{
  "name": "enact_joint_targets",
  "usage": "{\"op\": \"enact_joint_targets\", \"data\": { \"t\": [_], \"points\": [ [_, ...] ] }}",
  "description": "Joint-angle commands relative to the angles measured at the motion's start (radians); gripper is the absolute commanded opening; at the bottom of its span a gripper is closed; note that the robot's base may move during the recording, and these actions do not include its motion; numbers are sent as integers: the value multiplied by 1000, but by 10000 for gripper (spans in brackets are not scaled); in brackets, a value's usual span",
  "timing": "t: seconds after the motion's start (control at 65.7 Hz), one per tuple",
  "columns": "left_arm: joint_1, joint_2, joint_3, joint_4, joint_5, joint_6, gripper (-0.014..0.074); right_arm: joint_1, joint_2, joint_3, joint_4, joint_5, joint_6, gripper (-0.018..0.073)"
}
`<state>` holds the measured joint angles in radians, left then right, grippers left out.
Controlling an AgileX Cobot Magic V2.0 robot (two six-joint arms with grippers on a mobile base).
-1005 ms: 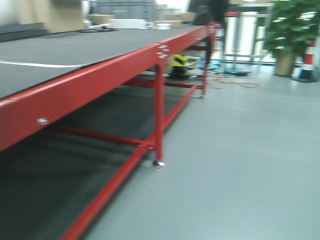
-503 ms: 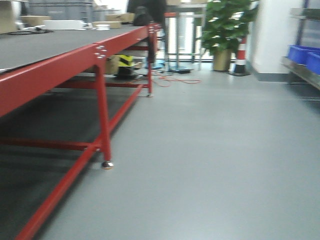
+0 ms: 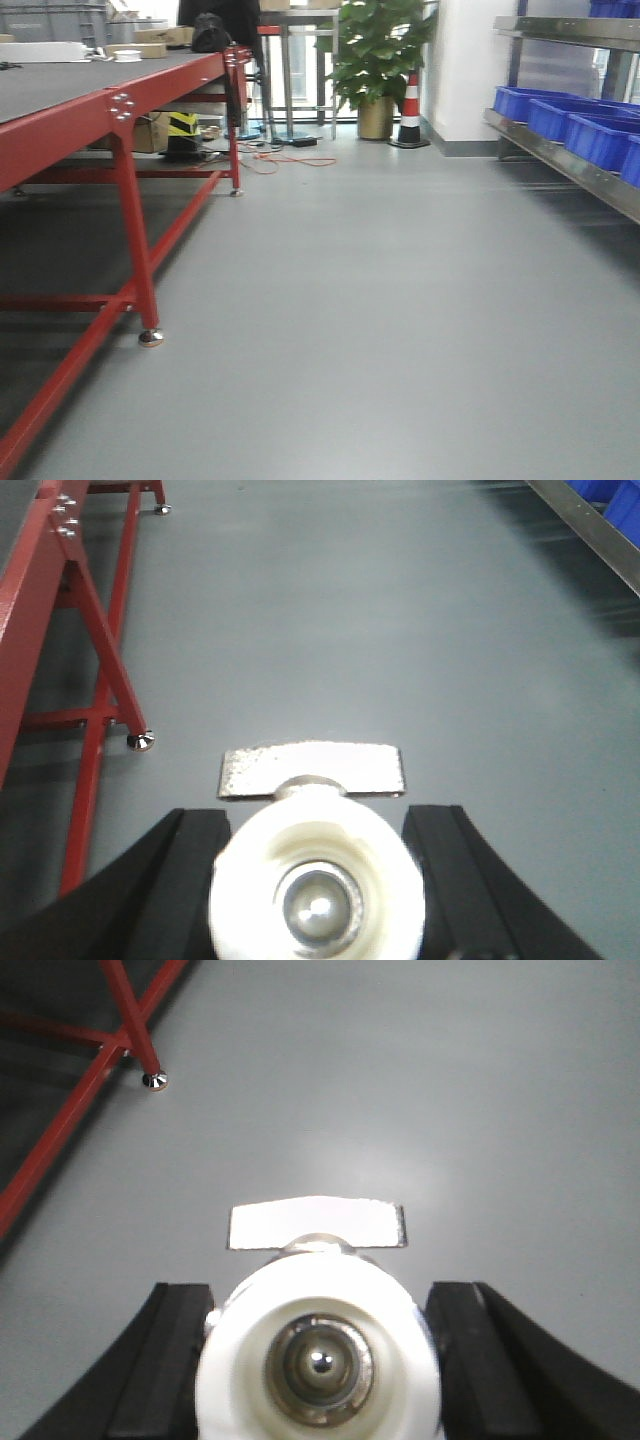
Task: Place valve from conveyor to right shelf box
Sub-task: 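Hold both valves while driving the base to the blue-bin shelf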
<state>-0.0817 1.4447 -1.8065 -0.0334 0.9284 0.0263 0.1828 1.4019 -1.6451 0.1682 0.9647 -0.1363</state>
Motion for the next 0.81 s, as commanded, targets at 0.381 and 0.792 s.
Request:
{"op": "enact_joint_targets", "data": {
  "t": [0.381, 0.792],
  "points": [
    [-6, -11, -10, -7, -55, -4, -111, -1, -16, -19, 1, -61, 0, -162],
    [-6, -11, -10, -7, -55, -4, -111, -1, -16, -19, 1, -61, 0, -162]
  ]
}}
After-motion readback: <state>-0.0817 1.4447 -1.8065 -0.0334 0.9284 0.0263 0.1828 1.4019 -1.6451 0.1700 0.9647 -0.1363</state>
